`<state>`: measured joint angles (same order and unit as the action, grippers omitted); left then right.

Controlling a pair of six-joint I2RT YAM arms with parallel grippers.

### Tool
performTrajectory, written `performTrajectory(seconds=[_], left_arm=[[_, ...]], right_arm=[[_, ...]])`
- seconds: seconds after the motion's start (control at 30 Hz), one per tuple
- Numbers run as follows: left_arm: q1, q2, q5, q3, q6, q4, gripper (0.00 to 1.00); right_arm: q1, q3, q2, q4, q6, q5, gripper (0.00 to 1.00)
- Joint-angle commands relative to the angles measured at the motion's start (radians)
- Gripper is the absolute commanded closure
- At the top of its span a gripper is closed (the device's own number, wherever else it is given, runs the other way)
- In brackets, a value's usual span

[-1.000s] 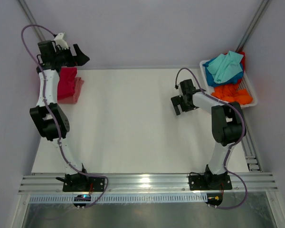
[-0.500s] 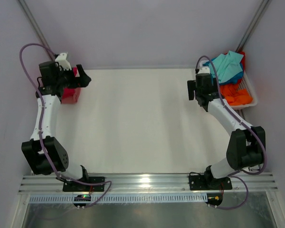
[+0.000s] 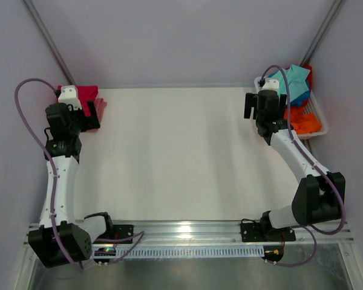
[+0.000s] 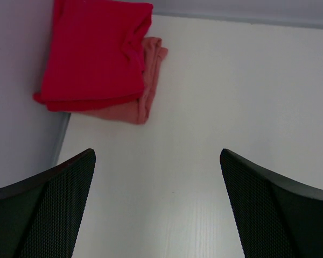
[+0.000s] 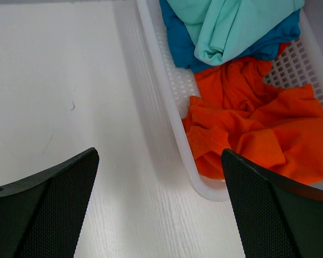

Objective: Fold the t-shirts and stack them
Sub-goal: Put the neatly folded tshirt into the corner of the board with the left arm

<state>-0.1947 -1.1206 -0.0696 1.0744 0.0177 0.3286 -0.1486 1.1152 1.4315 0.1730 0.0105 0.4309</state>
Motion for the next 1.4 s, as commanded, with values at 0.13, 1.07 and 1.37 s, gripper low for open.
performTrajectory(seconds=[0.13,1.07,1.37], left_arm=[[-0.002,0.057,0.076,-0.022,-0.116,-0.033,0.11],[-0.003,0.05,-0.386,-0.119,-0.16,-0.045,0.08],[-0.003,-0.005,-0.165,-0.208,-0.215,-0.321,0.12]], right_arm=[[0.003,-0.126,-0.109,-0.214,-0.096,-0.165,0.01],[0.003,-0.196,-0.194,-0.181,0.161,-0.748,0.01],[0.012,-0.198,-0.175,-0.211,0.059,-0.586,0.01]])
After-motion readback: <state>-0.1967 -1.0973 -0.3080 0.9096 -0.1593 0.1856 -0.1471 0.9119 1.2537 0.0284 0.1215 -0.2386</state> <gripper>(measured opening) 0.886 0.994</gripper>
